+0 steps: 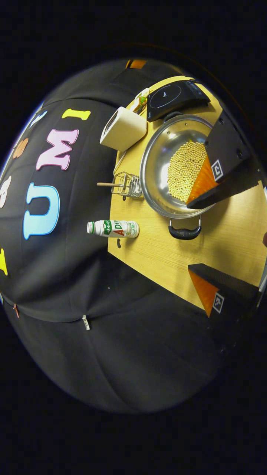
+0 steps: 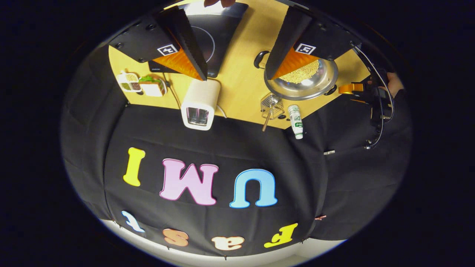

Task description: First push the handle of the pot to place it horizontally, then grasp the pot with both hands and set it on the induction cooktop.

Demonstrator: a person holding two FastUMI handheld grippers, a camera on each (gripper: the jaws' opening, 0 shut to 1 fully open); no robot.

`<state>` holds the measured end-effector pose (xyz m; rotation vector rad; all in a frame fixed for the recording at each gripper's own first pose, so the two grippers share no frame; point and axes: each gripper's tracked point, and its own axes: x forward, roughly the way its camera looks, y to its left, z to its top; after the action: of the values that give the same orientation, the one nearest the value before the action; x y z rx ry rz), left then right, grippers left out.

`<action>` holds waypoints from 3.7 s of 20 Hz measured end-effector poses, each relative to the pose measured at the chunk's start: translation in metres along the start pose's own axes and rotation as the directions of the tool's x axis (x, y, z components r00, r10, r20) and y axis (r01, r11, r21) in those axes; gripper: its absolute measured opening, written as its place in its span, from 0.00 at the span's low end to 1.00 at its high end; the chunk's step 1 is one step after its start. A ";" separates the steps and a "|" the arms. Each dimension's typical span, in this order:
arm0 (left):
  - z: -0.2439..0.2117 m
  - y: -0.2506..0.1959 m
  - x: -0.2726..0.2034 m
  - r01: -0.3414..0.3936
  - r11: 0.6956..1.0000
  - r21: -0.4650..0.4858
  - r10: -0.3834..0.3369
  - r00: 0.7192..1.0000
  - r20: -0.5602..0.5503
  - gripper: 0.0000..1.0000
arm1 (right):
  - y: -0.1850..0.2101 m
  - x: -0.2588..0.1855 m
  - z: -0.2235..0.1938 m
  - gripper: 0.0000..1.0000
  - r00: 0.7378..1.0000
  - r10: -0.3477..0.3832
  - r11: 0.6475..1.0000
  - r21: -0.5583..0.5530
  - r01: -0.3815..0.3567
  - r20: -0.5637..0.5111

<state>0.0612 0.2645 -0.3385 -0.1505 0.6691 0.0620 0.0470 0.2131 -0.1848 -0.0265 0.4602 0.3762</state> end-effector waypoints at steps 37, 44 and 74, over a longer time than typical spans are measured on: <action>-0.034 -0.024 0.087 0.098 0.995 -0.029 -0.102 0.977 -0.186 0.59 | 0.071 0.149 -0.168 0.66 0.847 0.020 0.968 0.223 0.117 -0.532; -0.019 -0.048 0.062 0.098 0.995 -0.022 -0.100 0.981 -0.168 0.56 | 0.050 0.128 -0.149 0.57 0.856 0.035 0.971 0.219 0.092 -0.515; 0.012 -0.412 0.025 0.225 0.973 0.058 -0.209 0.957 -0.202 0.56 | -0.297 0.002 -0.141 0.60 0.888 -0.061 0.945 0.259 0.198 -0.456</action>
<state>0.1322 -0.1405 -0.2958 -0.1527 0.8458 -0.1940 0.0952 -0.0783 -0.3295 0.1550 0.9623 0.1586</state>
